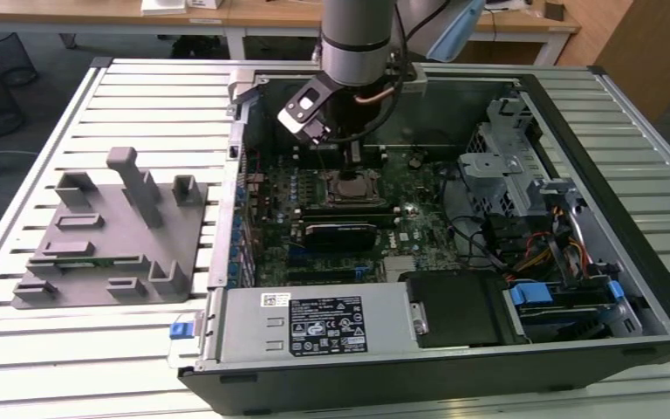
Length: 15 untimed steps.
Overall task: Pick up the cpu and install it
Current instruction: 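Close the cpu cover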
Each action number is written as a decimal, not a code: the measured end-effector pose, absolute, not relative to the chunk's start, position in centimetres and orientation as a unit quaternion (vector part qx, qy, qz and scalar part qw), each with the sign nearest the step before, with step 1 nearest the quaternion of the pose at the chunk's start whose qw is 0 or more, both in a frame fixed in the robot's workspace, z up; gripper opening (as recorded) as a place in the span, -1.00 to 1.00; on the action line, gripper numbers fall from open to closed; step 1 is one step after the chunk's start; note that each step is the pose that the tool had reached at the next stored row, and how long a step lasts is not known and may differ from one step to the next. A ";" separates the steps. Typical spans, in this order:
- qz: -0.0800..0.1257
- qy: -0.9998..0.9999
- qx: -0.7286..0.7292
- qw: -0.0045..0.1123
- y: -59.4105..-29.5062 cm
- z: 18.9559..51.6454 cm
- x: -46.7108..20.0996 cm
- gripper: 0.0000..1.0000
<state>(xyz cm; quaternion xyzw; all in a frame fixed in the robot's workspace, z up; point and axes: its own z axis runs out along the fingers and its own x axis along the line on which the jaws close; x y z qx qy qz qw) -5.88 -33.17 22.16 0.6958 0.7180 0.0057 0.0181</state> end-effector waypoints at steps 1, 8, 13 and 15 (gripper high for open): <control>0.006 0.718 0.696 0.018 -33.2 22.2 -5.9 -0.79; 0.006 0.718 0.696 0.018 -33.3 22.2 -5.5 -0.79; 0.006 0.718 0.696 0.018 -33.3 22.2 -5.2 -0.79; 0.006 0.718 0.696 0.018 -33.3 22.2 -5.1 -0.79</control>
